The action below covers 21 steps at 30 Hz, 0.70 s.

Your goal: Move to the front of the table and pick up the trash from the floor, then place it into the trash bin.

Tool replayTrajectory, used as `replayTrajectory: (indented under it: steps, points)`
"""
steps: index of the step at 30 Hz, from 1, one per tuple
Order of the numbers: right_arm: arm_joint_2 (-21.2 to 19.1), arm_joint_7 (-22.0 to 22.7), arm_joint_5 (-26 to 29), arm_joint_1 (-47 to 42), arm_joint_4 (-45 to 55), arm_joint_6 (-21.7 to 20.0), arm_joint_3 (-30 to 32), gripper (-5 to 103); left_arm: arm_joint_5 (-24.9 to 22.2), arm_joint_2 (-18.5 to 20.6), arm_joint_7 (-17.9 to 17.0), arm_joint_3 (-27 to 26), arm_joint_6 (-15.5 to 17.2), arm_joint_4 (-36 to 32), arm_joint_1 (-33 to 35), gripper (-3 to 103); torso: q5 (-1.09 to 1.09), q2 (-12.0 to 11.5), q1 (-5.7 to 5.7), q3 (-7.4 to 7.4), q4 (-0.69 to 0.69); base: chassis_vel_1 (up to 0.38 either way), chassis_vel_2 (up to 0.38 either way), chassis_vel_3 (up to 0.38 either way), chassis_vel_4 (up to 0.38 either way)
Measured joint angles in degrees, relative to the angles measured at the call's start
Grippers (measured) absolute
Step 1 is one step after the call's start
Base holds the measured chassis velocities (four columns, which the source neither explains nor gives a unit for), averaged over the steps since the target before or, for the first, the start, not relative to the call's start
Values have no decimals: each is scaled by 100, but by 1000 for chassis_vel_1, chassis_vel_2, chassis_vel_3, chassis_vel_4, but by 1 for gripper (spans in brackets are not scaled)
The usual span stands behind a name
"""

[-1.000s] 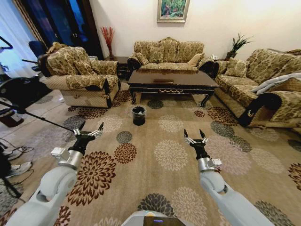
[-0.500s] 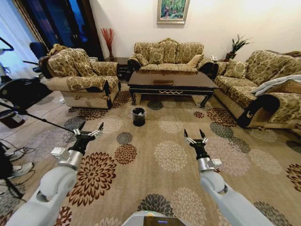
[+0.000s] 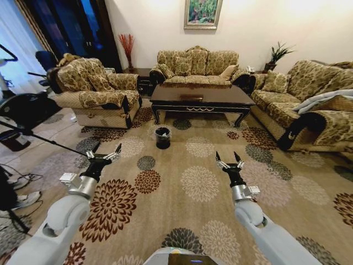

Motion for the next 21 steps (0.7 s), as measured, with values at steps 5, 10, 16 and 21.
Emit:
replayTrajectory:
  steps: [5,10,16,21]
  points:
    - [0,0,0,0,0,0,0,100,0,0,0,0,0,0,0,100,0,121,53,66,1,0,0,0,0]
    - [0,0,0,0,0,0,0,100,0,0,0,0,0,0,0,100,0,284,130,154,1,0,0,0,0]
    - [0,0,0,0,0,0,0,100,0,0,0,0,0,0,0,100,0,468,208,258,1,0,0,0,0]
    - [0,0,0,0,0,0,0,100,0,0,0,1,0,0,0,100,0,622,282,340,1,0,0,0,0]
